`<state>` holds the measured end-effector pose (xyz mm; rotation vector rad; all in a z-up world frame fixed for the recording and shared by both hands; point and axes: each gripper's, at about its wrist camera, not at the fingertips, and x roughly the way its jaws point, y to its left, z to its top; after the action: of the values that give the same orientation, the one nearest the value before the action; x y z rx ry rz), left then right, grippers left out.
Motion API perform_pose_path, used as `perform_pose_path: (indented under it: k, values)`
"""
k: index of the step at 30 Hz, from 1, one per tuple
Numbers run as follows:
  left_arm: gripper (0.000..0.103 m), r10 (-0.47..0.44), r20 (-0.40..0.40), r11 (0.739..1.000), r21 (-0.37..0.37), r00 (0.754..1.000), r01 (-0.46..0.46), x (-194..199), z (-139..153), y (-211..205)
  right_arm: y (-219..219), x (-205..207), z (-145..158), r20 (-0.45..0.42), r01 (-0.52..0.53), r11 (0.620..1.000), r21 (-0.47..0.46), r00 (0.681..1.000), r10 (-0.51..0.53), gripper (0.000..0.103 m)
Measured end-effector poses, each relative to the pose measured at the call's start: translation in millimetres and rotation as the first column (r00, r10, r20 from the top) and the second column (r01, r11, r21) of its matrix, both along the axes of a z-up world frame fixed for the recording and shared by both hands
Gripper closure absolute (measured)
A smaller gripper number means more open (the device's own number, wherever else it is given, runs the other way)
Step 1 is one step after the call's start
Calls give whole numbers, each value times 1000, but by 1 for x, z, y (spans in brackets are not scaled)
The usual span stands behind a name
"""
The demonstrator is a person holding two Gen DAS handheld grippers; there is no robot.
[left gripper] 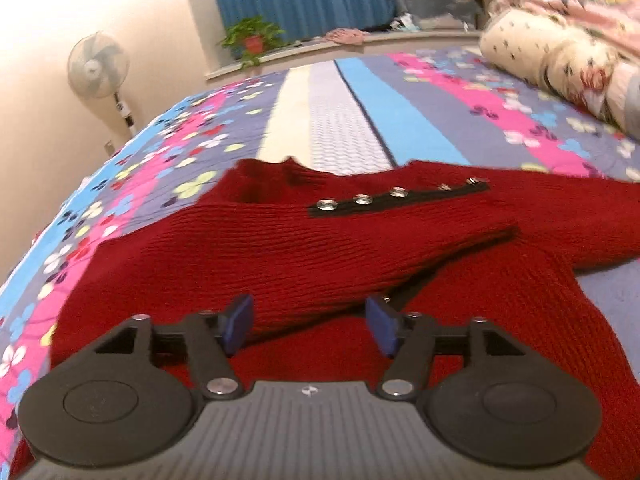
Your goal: Fold small clothes
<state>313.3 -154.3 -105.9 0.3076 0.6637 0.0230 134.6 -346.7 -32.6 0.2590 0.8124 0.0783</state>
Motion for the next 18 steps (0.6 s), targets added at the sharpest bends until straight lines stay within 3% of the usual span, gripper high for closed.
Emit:
perform_pose_path:
  k: [4,6,9,10,11,13,16,18]
  values:
    - [14,-40,41,988,149,998,33,12,-17,-41,-1,3,-5,-21,-5,1000,-10,1000,5,67]
    - [13,-73,31,972,226,997,64,21,-27,-61,0,5,-8,-30,-15,1000,-16,999,15,67]
    - [18,-103,32,961,260,994,92,34,-33,-73,0,9,-13,-44,-23,999,-25,999,21,67]
    - [38,-113,20,960,261,993,104,40,-34,-73,0,11,-14,-50,-24,999,-28,998,22,67]
    - [86,-123,-3,959,257,992,120,47,-33,-70,0,13,-16,-55,-25,999,-30,998,23,67]
    - [91,-114,-37,974,191,993,119,58,-20,-50,2,17,-18,-63,-27,999,-32,998,24,67]
    - [91,-75,38,989,129,996,69,57,22,7,6,22,-20,-70,-37,999,-32,997,34,67]
    - [91,-2,92,998,60,996,-4,50,55,73,11,25,-21,-71,-48,998,-32,996,46,67]
